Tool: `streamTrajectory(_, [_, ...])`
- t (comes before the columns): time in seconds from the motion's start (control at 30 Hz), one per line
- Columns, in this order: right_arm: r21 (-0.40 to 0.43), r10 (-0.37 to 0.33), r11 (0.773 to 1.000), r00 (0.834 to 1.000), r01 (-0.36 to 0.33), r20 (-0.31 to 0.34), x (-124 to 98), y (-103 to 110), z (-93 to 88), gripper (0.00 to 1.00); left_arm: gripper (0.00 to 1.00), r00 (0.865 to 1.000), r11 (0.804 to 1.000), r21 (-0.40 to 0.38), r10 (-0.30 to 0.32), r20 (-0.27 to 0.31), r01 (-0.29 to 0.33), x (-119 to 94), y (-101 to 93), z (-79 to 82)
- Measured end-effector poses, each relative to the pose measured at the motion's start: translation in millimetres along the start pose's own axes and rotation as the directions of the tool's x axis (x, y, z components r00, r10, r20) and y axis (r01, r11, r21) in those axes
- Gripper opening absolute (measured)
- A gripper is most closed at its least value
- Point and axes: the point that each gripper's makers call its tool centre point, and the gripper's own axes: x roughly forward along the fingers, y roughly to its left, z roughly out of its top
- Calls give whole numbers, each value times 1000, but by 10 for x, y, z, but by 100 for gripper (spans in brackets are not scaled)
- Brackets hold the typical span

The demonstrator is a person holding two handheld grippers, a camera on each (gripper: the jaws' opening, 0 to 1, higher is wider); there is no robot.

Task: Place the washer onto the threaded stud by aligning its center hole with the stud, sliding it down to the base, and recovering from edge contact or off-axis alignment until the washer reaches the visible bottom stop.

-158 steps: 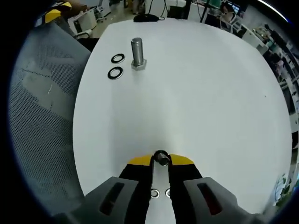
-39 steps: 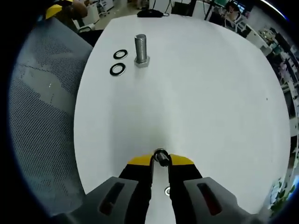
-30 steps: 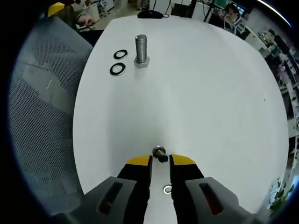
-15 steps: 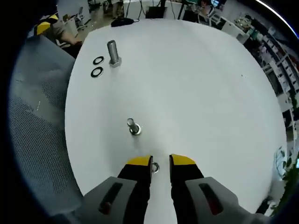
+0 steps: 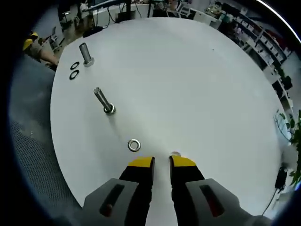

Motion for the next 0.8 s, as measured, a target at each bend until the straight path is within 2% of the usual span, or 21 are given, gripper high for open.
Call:
streamTrajectory(0.17, [79,-22,997,1000,21,11,33,-130,-95,17,11,1000,1000,0,1,-2,-1,0,4,-3])
streamTrajectory(0.4, [237,-11,971,997,-7,75,103,-208,-95,17,11,1000,1000,0,2,-7,-2,2,6,-10])
streamTrajectory(0.43, [237,-8,971,997,-10,78,109,-209,-92,18,11,1000,1000,0,2,-9,-2,2,6,-12])
streamTrajectory(0.47, [252,-21,968,993,-9,117,115,-228,-28,18,11,1000,1000,1,2,-11,-2,3,6,-15])
streamTrajectory(0.53, [250,-19,968,994,-8,105,115,-226,-38,18,10,1000,1000,2,1,-16,-1,4,2,-22])
streamTrajectory(0.8, [278,-51,961,988,9,145,117,-253,-27,14,10,1000,1000,1,1,-19,-1,8,4,-24])
